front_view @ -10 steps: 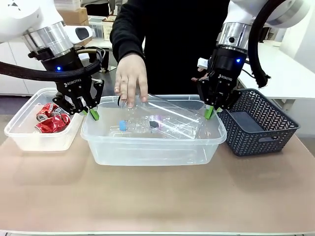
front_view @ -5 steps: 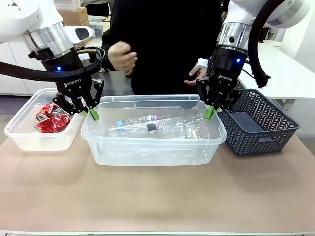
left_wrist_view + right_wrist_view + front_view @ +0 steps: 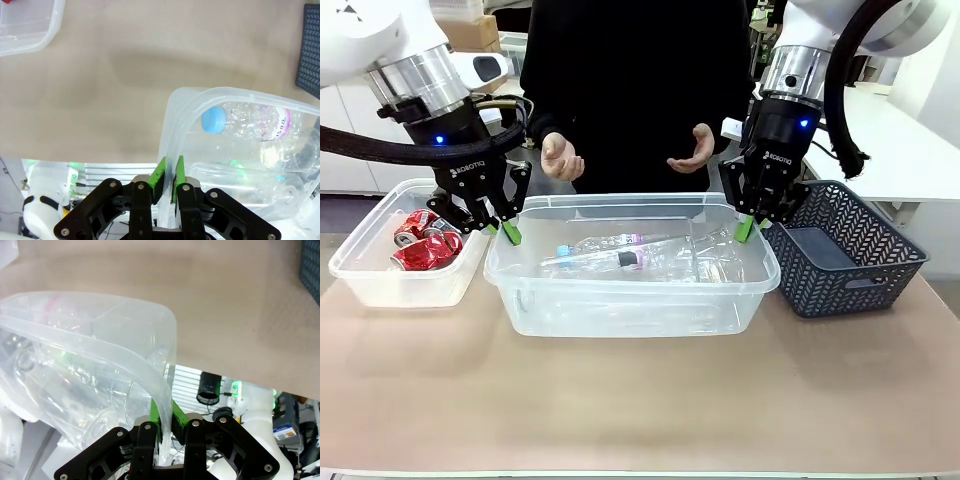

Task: Sort the waste into each basket.
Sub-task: Offer the picked Organizing box to the human.

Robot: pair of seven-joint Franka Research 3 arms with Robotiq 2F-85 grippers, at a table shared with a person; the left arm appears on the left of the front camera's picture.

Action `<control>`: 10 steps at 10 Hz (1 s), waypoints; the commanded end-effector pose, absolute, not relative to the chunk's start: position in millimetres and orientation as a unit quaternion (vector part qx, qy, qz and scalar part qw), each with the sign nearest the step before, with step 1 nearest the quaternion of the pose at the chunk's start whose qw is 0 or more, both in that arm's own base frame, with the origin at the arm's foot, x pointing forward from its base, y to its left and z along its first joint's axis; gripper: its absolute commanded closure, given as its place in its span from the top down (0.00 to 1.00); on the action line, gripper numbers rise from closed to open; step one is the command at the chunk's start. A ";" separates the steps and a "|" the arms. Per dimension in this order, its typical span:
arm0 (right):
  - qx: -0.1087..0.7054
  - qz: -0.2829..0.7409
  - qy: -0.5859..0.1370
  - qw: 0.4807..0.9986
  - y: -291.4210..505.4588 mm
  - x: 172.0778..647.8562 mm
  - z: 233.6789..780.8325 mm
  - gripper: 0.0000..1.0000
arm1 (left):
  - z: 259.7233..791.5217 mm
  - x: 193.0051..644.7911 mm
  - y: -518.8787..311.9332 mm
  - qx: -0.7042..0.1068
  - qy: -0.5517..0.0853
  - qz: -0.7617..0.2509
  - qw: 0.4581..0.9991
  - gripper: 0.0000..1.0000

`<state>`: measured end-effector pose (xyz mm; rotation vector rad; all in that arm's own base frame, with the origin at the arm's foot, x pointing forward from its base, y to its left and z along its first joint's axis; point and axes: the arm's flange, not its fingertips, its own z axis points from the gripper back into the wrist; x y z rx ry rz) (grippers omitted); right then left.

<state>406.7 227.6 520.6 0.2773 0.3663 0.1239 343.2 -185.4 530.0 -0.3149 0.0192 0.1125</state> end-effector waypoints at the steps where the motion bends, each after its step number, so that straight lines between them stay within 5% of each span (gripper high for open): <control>1: 0.142 0.066 0.183 0.971 225.4 406.8 523.7 0.00 | 531.9 344.4 -179.9 -0.164 0.004 0.079 0.983 0.01; 5: 0.132 0.082 0.190 0.969 233.5 423.8 523.6 0.06 | 537.3 356.3 -184.0 -0.142 -0.006 0.060 0.988 0.06; 10: 0.121 0.100 0.162 0.974 252.4 561.4 532.9 0.06 | 567.2 484.9 -170.9 -0.111 -0.062 0.037 0.991 0.06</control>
